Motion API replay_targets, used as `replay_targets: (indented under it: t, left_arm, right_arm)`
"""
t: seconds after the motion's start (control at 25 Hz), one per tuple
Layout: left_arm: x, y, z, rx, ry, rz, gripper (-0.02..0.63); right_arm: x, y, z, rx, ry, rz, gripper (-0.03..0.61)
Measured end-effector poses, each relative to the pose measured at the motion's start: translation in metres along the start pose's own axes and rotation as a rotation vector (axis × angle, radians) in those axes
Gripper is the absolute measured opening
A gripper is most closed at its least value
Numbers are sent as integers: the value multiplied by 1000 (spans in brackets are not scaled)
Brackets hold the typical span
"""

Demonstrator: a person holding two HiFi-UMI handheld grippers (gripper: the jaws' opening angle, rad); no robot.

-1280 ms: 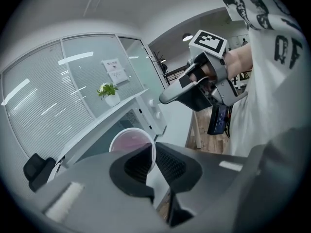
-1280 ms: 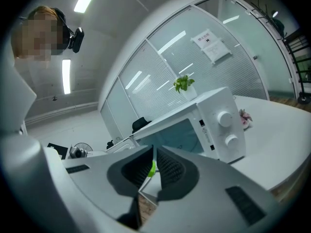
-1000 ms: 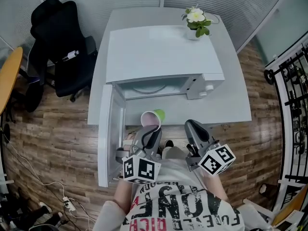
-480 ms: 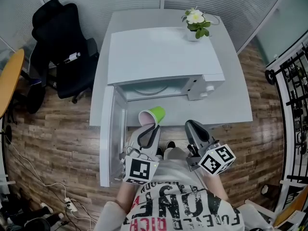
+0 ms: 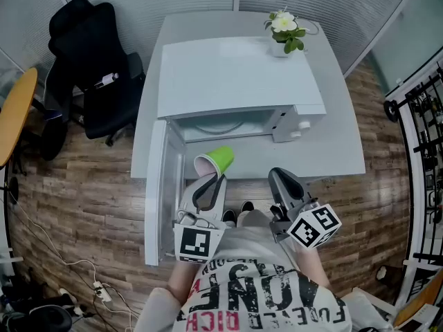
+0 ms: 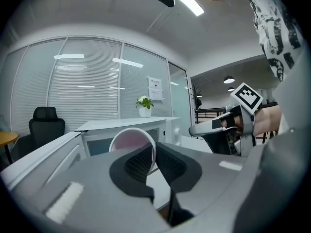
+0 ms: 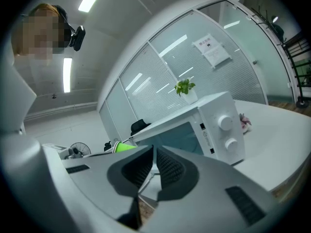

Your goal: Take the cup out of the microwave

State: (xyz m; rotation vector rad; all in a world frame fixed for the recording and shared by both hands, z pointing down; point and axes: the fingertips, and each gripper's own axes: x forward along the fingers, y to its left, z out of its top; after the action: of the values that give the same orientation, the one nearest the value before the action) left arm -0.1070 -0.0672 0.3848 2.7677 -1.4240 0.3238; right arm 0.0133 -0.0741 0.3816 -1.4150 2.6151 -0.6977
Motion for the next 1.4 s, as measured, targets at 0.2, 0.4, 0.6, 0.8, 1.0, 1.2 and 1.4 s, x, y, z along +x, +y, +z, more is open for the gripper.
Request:
replay_targets:
  t: [0.2, 0.4, 0.6, 0.8, 1.0, 1.2, 1.4]
  left_arm:
    - [-5, 14, 1, -36, -8, 60, 35]
    - [-8, 22, 4, -80, -39, 86, 35]
    - [-9, 25, 10, -90, -76, 86, 35]
    - [-8, 26, 12, -97, -76, 81, 35]
    - [-6, 26, 13, -99, -80, 73, 35]
    - [-3, 26, 14, -95, -90, 60, 35]
    - [-1, 27, 16, -100, -91, 62, 35]
  right_arm:
    - [2, -1, 11, -7, -24, -9, 25]
    - [5, 1, 21, -18, -48, -3, 25]
    - [9, 2, 24, -51, -44, -6, 25]
    - [14, 3, 30, -60, -54, -2, 25]
    - [19, 7, 35, -63, -65, 9, 25]
    - [23, 9, 41, -81, -68, 13, 25]
    - [25, 9, 44, -87, -69, 18, 25]
